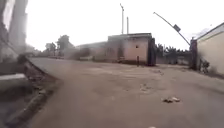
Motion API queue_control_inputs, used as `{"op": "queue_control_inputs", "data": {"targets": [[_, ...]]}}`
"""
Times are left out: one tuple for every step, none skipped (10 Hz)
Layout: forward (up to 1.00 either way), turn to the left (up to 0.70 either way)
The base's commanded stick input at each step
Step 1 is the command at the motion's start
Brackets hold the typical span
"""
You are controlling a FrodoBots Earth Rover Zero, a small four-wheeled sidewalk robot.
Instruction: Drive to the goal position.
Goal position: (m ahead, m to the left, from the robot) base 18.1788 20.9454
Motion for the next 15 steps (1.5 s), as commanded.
{"op": "queue_control_inputs", "data": {"targets": [[0.5,0.0],[0.5,0.0],[0.5,0.0],[0.5,0.0],[0.5,0.0],[0.5,0.0],[0.5,0.0],[0.5,0.0],[0.5,0.0],[0.5,0.0],[0.5,0.0],[0.5,0.0],[0.5,0.0],[0.5,0.17],[0.5,0.5]]}}
